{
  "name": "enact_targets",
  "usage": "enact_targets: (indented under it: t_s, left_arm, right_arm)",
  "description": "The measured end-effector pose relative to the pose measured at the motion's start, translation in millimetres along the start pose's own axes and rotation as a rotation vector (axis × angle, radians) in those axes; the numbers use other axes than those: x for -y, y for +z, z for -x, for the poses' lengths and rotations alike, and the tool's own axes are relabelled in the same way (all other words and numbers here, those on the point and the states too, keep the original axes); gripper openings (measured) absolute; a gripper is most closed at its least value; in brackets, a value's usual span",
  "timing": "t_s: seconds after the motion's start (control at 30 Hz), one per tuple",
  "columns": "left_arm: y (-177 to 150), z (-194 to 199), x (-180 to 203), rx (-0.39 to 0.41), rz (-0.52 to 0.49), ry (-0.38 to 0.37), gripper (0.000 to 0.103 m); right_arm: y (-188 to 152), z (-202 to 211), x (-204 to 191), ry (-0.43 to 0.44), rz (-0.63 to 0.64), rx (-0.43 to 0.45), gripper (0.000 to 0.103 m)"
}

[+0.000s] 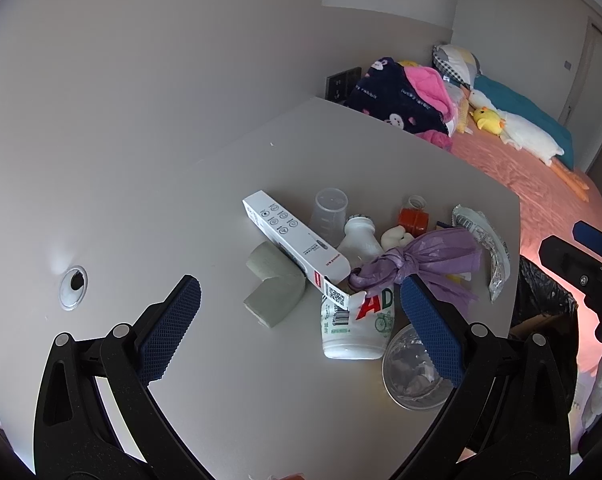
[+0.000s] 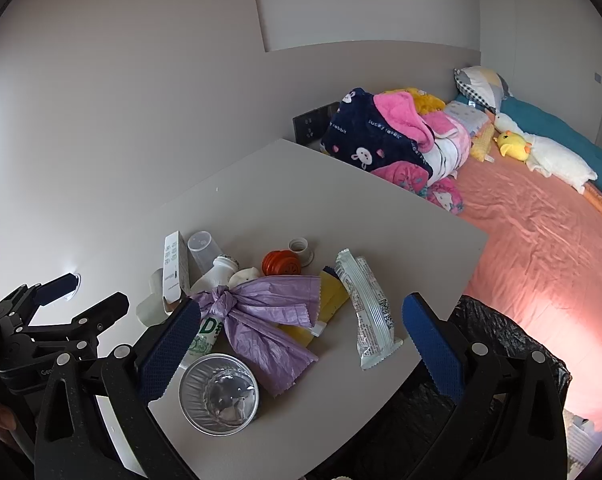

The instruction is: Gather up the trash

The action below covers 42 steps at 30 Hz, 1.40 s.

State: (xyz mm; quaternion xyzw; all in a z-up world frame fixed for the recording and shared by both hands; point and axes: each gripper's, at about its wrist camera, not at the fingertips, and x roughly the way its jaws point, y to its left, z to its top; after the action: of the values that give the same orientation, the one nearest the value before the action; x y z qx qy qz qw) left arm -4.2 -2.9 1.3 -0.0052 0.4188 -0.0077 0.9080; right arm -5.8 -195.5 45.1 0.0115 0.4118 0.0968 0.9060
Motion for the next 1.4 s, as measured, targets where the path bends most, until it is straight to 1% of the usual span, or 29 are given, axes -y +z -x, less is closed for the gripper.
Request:
enact_targets:
  t_s: [1.4]
  left_arm:
    - [-1.0,-0.7,1.2,-0.005,-0.014,-0.006,0.097]
  right_arm:
    - [-1.2,-0.1,3.9,-0.001,-0.005,-0.004,0.100]
